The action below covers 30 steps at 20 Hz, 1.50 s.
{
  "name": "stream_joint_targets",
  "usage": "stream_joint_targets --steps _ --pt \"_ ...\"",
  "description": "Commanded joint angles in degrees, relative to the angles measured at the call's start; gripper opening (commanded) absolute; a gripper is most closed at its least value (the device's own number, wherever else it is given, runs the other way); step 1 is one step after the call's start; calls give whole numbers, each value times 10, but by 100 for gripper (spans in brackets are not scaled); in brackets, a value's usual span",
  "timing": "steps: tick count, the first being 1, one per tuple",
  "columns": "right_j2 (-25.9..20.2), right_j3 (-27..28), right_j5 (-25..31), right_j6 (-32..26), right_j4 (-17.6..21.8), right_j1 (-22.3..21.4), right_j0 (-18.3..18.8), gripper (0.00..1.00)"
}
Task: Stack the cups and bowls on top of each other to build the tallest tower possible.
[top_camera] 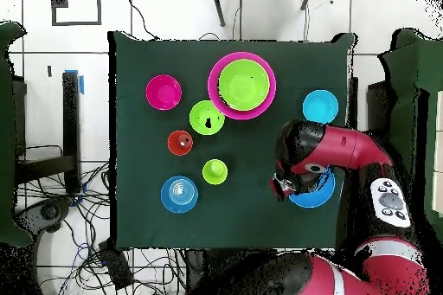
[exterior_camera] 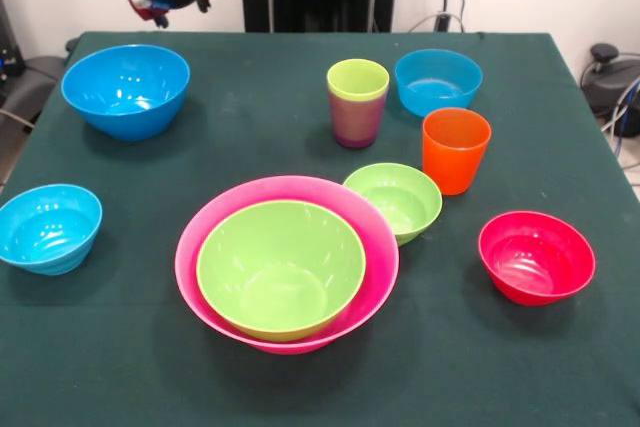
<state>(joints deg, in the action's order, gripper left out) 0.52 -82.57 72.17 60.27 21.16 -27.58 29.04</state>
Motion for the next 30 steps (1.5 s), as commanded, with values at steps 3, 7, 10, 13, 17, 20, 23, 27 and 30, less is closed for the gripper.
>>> stream_joint_targets --steps 3,7,10,13,17,20,23,27,30 --pt "-42 16 -49 29 6 14 6 100" --pt "-53 -4 -146 16 23 18 22 100" --pt "-55 -6 -166 14 26 28 26 100" --pt "-52 -12 -176 17 23 28 25 100" --pt "-47 -4 -176 18 22 37 22 100" --pt "-43 0 -178 23 22 42 19 100" --pt "-40 -5 -179 27 21 42 19 100" --pt "-34 -18 -167 37 15 25 13 100" --pt "-28 -21 -148 42 13 11 3 100"
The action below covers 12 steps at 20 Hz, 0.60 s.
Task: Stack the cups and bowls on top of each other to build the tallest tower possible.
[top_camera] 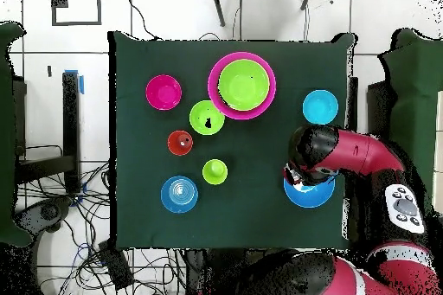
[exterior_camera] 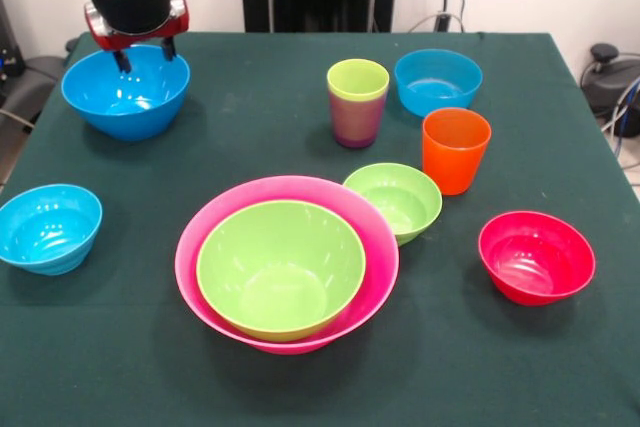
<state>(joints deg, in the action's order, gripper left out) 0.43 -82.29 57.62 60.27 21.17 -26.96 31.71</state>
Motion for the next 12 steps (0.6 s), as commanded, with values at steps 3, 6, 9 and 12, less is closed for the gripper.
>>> stream_joint_targets --steps 3,6,9,12 --pt "-24 -19 15 44 10 0 -31 100" --pt "-22 -17 21 43 8 0 -33 100" --pt "-20 -16 28 43 5 -3 -35 100" --pt "-21 -17 29 40 3 -5 -36 100"
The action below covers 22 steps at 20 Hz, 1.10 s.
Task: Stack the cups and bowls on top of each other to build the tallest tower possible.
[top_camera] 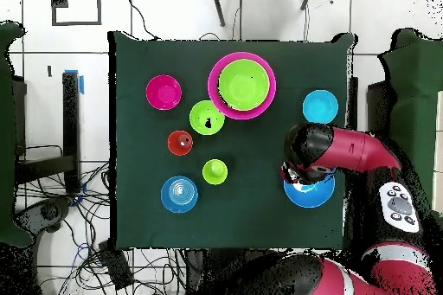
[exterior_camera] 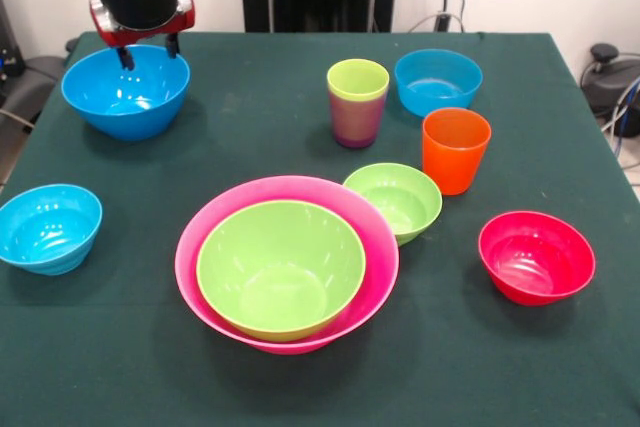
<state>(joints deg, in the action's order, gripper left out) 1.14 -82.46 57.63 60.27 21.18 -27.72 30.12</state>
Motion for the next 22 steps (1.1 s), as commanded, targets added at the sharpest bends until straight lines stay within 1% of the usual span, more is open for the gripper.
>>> stream_joint_targets --steps 1,9,17,22 --pt "-30 -16 24 39 2 3 -19 100" --pt "-28 -23 38 40 -7 2 -17 100" --pt "-32 -9 65 36 -14 3 -19 100" --pt "-36 -18 69 38 -21 3 -14 100"
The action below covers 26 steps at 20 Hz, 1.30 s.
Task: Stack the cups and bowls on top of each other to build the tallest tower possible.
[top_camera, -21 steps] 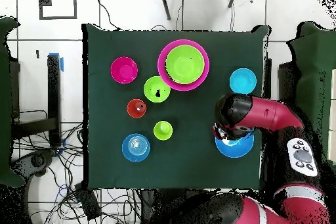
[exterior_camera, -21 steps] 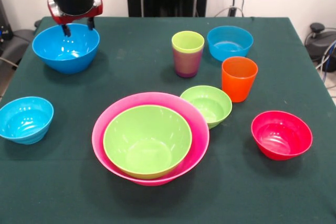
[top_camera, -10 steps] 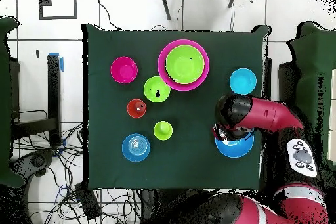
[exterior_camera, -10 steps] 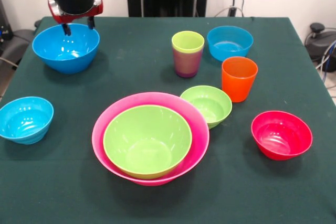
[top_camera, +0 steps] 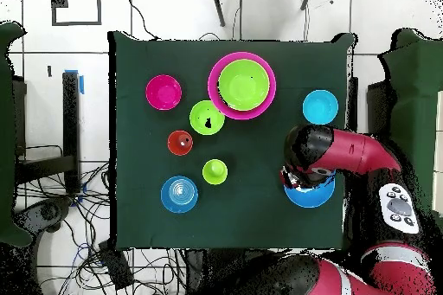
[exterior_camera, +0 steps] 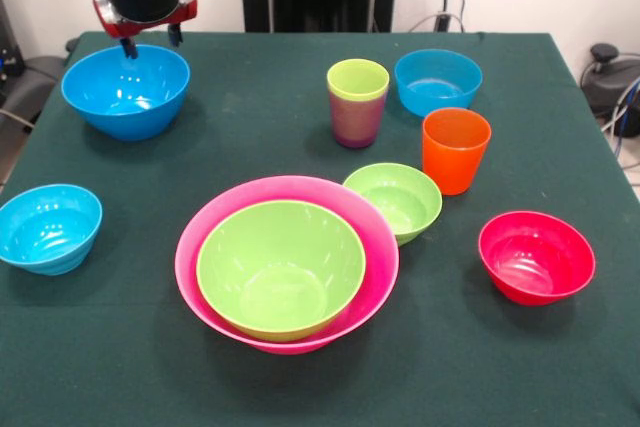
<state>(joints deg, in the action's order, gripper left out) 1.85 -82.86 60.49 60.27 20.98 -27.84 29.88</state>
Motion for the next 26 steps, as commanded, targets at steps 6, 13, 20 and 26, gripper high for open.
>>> stream_joint_targets --steps 6,13,20,26 --pt "-45 -16 46 42 -26 7 -11 100" --pt "-45 -21 38 41 -27 13 -7 100" --pt "-44 -38 -14 49 -24 26 2 100" --pt "-45 -33 -24 47 -18 34 3 100"
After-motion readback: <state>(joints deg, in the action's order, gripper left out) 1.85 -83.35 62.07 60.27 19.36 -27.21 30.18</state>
